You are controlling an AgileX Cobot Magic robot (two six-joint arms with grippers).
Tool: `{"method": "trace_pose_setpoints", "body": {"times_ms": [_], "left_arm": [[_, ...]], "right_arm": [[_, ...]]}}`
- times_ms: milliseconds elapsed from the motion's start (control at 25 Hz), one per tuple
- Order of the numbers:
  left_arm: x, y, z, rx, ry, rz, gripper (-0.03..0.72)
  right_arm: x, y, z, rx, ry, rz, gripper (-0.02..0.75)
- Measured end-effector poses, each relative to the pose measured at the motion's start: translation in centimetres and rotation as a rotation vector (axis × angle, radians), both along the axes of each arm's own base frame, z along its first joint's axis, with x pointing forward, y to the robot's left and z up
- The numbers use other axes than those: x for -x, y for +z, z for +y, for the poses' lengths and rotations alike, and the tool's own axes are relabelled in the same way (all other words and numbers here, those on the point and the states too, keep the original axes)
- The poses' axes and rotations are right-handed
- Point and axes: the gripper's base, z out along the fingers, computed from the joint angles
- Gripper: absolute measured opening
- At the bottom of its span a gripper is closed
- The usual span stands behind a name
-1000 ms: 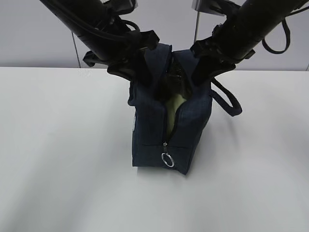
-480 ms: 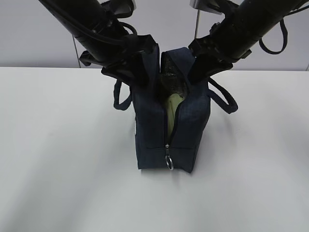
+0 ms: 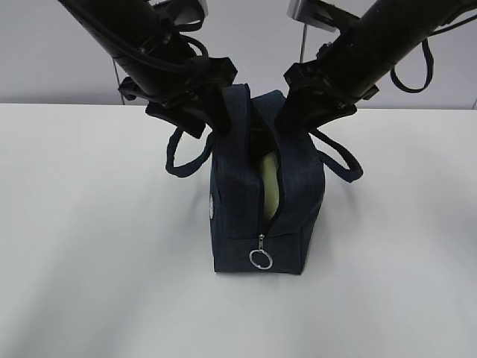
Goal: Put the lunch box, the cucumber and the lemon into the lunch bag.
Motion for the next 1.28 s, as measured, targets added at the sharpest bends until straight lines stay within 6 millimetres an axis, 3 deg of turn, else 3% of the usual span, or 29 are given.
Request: {"method": "trace_pose_setpoints", "body": {"times_ms": [160, 560, 760, 1000, 1280], "left_arm": [[0.1, -0.1, 0.1, -0.026, -0.012, 0.002, 0.332], [0.0, -0.2, 0.5, -0.068, -0.025, -0.026, 0.344], [0.4, 1.7, 1.1, -0.079, -0.032, -0.115, 0.344], [1.1, 4.3, 1.7, -0.051, -0.045, -0.207, 0.344], [2.2, 6.6, 2.0, -0.029, -0.081, -0.297, 0.344]], "right_arm": [[-0.2, 1.0, 0.1, -0.015, 0.005, -0.024, 0.380], [0.1, 4.7, -0.8, -0.032, 0.000, -0.111, 0.393], [1.0, 7.4, -2.3, -0.021, -0.038, -0.205, 0.393], [3.9, 11.0, -3.1, -0.038, -0.059, -0.315, 0.393], [9.7, 11.0, -4.5, -0.057, -0.129, -0.444, 0.393]]}}
